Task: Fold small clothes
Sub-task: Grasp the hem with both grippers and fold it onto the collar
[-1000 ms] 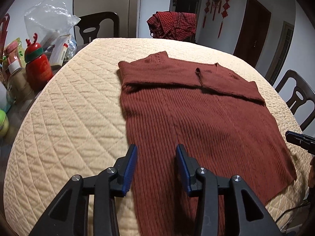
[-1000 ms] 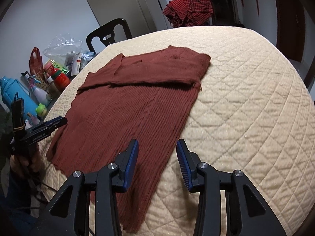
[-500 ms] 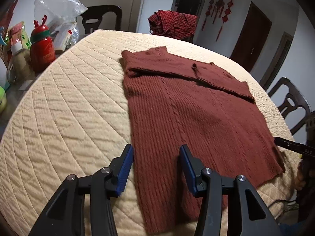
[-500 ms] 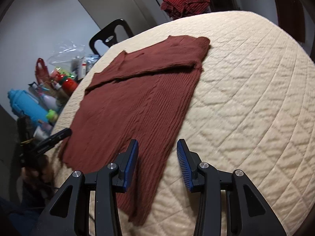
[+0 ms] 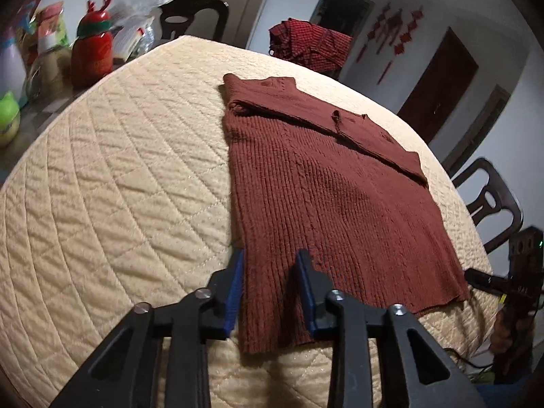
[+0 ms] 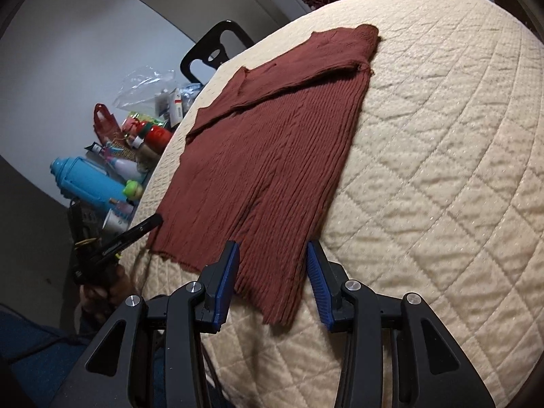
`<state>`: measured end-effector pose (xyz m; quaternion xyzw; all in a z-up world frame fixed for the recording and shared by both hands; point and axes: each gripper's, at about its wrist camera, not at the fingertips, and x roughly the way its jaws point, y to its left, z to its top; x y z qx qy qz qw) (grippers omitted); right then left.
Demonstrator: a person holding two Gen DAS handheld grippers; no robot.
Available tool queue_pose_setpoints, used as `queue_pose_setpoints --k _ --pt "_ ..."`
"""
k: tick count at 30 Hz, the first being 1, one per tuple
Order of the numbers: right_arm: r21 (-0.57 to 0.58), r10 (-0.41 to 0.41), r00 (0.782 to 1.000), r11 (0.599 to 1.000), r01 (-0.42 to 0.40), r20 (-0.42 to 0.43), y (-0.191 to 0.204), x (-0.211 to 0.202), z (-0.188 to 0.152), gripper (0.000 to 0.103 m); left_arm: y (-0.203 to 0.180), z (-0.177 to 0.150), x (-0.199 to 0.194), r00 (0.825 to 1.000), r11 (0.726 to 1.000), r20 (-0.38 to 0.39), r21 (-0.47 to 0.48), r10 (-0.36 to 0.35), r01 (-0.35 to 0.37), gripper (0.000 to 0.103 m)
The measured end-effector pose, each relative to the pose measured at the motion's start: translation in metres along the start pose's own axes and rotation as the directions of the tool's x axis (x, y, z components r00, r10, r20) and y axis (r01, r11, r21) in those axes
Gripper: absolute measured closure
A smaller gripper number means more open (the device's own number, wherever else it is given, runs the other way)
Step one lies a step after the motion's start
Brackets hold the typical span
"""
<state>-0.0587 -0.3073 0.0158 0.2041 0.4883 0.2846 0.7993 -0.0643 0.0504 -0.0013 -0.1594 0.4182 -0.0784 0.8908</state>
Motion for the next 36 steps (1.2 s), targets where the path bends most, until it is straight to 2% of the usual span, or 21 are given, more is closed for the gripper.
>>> queue_pose_setpoints --k 2,4,7,8,10,13,17,22,25,31,36 --pt "-0.001 0.004 1.000 1.000 -0.004 -0.005 0.000 0.000 -0.002 0.063 0.002 -0.003 -0.001 1.000 1.000 -0.010 -0.020 -0.016 0.016 0.079" --pt "0.008 0.012 1.000 1.000 -0.012 -0.016 0.000 0.001 -0.004 0.070 0.001 -0.005 -0.003 1.000 0.999 -0.014 -0.021 -0.025 0.025 0.082" --pt "0.011 0.003 1.000 1.000 -0.003 -0.028 -0.002 0.004 -0.005 0.088 0.003 -0.007 -0.002 0.998 0.998 -0.021 -0.041 -0.053 0.052 0.084" --pt "0.010 -0.008 1.000 1.000 0.008 -0.027 -0.002 0.006 -0.005 0.093 0.002 -0.006 -0.001 0.998 0.998 -0.021 -0.044 -0.057 0.056 0.087" --pt "0.028 0.014 1.000 1.000 -0.014 -0.021 -0.002 0.007 -0.003 0.094 0.004 -0.005 0.000 0.997 0.996 -0.024 -0.055 -0.067 0.066 0.093" --pt "0.019 0.028 1.000 0.999 -0.028 0.007 0.002 0.002 -0.004 0.095 0.008 -0.003 -0.003 0.994 0.991 -0.017 -0.082 -0.104 0.103 0.095" --pt "0.016 0.082 0.993 0.996 -0.084 0.084 0.006 -0.021 0.000 0.095 0.012 0.003 -0.022 0.988 0.984 0.049 -0.093 -0.148 0.152 0.095" --pt "-0.039 0.137 0.969 0.991 -0.131 0.204 0.023 -0.058 0.008 0.095 0.010 0.019 -0.055 0.963 0.970 0.166 -0.079 -0.214 0.229 0.095" --pt "-0.079 0.155 0.958 0.987 -0.140 0.241 0.032 -0.071 0.012 0.095 0.005 0.028 -0.073 0.944 0.965 0.225 -0.049 -0.241 0.258 0.095" --pt "-0.104 0.185 0.934 0.982 -0.160 0.306 0.035 -0.079 0.026 0.095 0.002 0.048 -0.083 0.925 0.963 0.280 -0.010 -0.255 0.269 0.095" --pt "-0.087 0.183 0.923 0.983 -0.163 0.339 0.025 -0.073 0.054 0.095 0.008 0.079 -0.064 0.927 0.967 0.292 -0.025 -0.237 0.255 0.095"
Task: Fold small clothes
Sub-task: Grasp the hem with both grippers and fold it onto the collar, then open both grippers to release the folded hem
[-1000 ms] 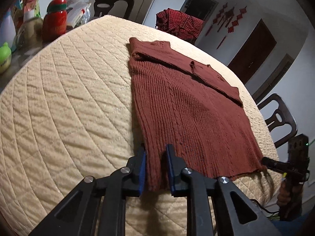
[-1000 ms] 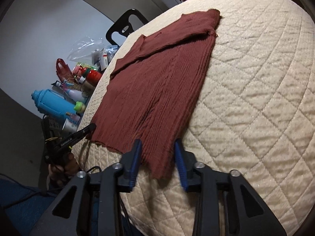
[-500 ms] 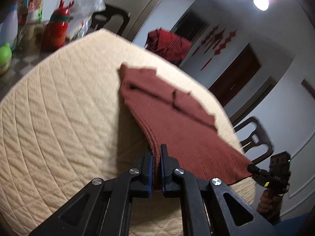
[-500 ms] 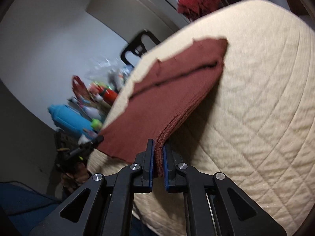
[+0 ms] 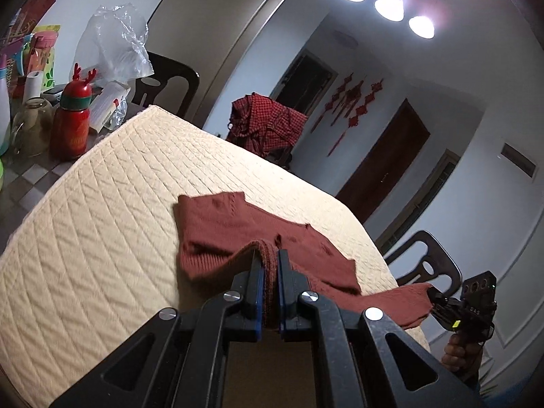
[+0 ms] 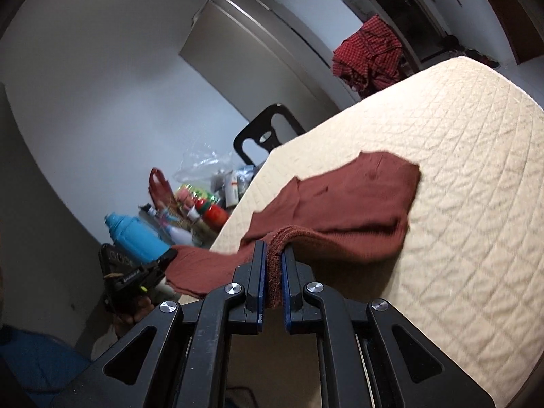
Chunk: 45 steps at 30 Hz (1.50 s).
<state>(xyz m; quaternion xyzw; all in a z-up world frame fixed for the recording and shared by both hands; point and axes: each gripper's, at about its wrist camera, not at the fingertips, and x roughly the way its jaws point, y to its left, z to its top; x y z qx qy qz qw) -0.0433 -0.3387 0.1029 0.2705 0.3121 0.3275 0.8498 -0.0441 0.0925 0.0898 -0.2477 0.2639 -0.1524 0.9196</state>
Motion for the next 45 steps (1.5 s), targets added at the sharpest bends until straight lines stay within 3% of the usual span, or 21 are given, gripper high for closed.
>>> queue_pose_setpoints --k 6,15,24,36,39,41,45 --pt "0.016 -0.011 1.000 1.000 0.011 0.019 -0.018 0.027 0.038 0.095 0.006 0.030 0.043 1.000 1.000 -0.015 0.006 0.026 -0.026 0.095" --pt "0.091 -0.105 0.994 0.990 0.107 -0.027 -0.065 0.085 0.091 0.095 0.020 0.073 0.132 0.991 0.997 -0.101 -0.003 0.082 -0.083 0.095" --pt "0.266 -0.209 0.961 0.931 0.252 -0.179 -0.136 0.143 0.094 0.095 0.063 0.060 0.203 0.955 0.978 -0.254 -0.102 0.152 -0.183 0.095" --pt "0.303 -0.200 0.960 0.919 0.253 -0.196 -0.145 0.155 0.110 0.093 0.069 0.063 0.227 0.944 0.972 -0.309 -0.160 0.117 -0.172 0.094" --pt "0.330 -0.198 0.962 0.909 0.252 -0.189 -0.148 0.155 0.111 0.088 0.070 0.066 0.226 0.947 0.969 -0.305 -0.186 0.099 -0.161 0.081" --pt "0.327 -0.212 0.963 0.909 0.257 -0.169 -0.146 0.153 0.113 0.080 0.069 0.068 0.219 0.956 0.969 -0.273 -0.182 0.111 -0.165 0.065" --pt "0.296 -0.230 0.966 0.920 0.256 -0.119 -0.138 0.143 0.118 0.080 0.067 0.072 0.205 0.966 0.969 -0.219 -0.168 0.140 -0.179 0.062"
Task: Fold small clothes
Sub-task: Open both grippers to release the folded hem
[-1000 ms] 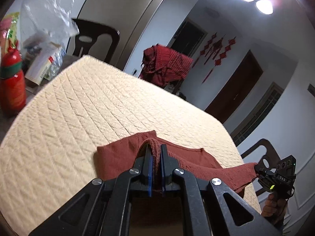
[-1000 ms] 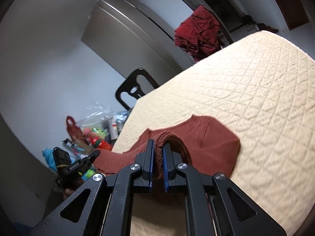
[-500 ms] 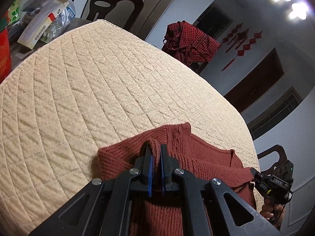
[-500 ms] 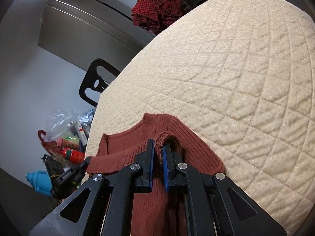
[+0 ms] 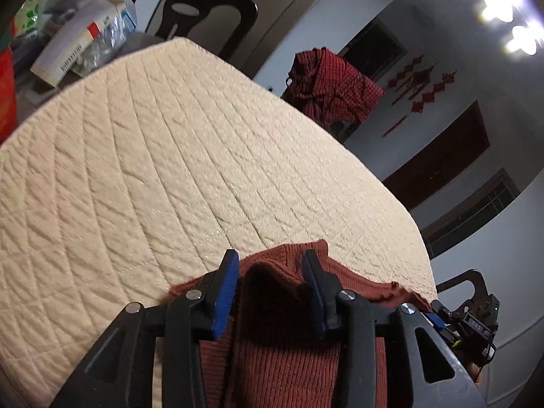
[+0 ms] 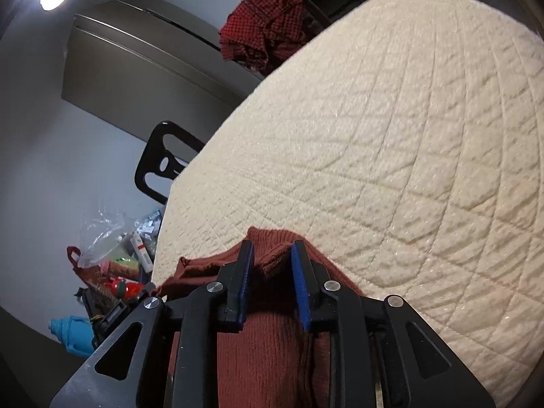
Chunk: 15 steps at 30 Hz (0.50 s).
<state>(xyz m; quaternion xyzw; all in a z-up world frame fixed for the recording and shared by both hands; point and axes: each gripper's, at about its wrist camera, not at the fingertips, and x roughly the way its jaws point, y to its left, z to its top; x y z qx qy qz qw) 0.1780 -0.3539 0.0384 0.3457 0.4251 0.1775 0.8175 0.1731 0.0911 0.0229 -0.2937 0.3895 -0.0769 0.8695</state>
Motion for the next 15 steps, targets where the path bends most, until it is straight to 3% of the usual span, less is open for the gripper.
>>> queue_pose_setpoints --k 6,11,15 --pt "-0.121 -0.026 1.000 0.992 0.027 0.015 0.019 -0.016 -0.019 0.080 -0.011 -0.017 -0.023 1.000 0.997 0.012 0.073 -0.010 0.009 0.059" --pt "-0.244 -0.048 0.999 0.969 0.047 0.001 0.032 -0.034 -0.056 0.080 -0.022 -0.049 -0.047 1.000 0.988 0.007 0.154 -0.023 0.022 0.059" --pt "-0.314 -0.100 0.995 0.945 0.090 -0.015 0.035 -0.039 -0.081 0.080 -0.029 -0.063 -0.057 0.999 0.978 0.034 0.208 0.002 -0.009 0.059"
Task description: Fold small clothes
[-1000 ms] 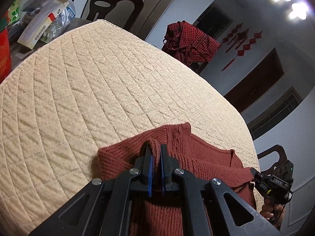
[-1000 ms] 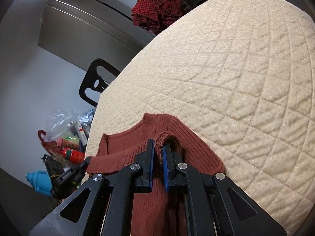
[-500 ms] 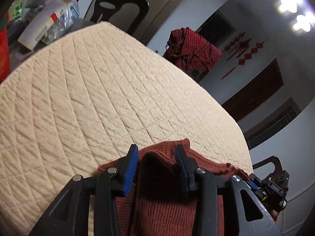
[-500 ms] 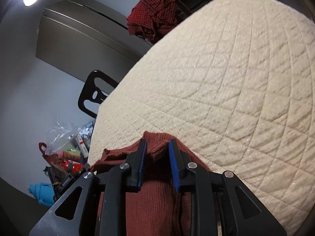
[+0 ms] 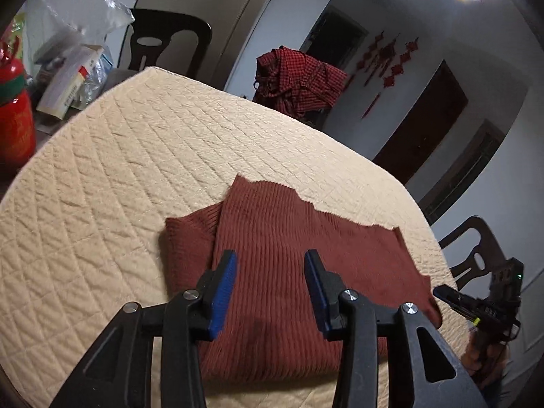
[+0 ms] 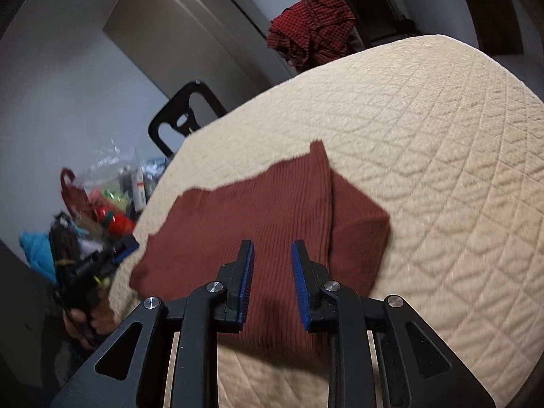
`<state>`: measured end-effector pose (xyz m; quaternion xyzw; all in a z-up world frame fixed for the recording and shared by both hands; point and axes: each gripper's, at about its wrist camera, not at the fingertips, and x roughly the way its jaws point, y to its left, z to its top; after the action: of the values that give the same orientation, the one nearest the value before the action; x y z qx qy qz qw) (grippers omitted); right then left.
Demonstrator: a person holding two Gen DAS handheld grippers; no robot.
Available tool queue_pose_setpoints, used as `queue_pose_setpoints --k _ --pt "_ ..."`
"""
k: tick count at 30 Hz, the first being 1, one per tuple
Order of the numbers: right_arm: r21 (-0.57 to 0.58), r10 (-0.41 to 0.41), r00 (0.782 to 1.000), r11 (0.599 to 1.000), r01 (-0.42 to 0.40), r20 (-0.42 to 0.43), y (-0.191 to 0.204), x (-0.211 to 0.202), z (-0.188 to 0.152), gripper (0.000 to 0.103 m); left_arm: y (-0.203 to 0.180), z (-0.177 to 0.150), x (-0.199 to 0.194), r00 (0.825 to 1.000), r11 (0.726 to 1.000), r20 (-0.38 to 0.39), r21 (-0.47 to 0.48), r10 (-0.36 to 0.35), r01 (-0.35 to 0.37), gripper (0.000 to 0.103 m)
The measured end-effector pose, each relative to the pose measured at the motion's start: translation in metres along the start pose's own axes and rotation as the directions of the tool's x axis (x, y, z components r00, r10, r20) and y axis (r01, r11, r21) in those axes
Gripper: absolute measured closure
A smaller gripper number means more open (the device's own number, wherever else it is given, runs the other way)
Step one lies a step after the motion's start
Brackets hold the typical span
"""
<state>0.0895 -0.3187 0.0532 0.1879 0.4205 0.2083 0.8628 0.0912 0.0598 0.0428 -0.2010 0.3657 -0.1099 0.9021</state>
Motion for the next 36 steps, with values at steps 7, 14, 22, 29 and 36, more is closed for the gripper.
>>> queue_pose_setpoints --k 7,14,22,29,36 --pt "-0.068 -0.111 0.994 0.991 0.111 0.002 -0.007 -0.002 -0.026 0.082 -0.010 -0.035 0.012 0.996 0.993 -0.057 0.104 0.064 -0.058 0.060" --pt "-0.131 -0.151 0.988 0.979 0.153 0.029 0.015 -0.009 -0.026 0.081 -0.026 -0.034 -0.001 0.995 0.988 -0.055 0.134 0.087 -0.079 0.059" --pt "-0.246 -0.113 0.993 0.964 0.101 -0.035 0.053 0.025 -0.039 0.081 -0.081 -0.057 0.019 0.992 0.972 -0.117 0.236 0.045 -0.016 0.059" --pt "-0.265 -0.160 0.986 0.954 0.141 -0.051 0.043 0.022 -0.049 0.081 -0.081 -0.071 0.020 0.988 0.962 -0.122 0.266 0.098 -0.062 0.059" --pt "-0.308 -0.118 0.992 0.946 0.103 -0.031 0.070 0.031 -0.048 0.080 -0.101 -0.067 0.017 0.992 0.960 -0.108 0.279 0.067 -0.034 0.059"
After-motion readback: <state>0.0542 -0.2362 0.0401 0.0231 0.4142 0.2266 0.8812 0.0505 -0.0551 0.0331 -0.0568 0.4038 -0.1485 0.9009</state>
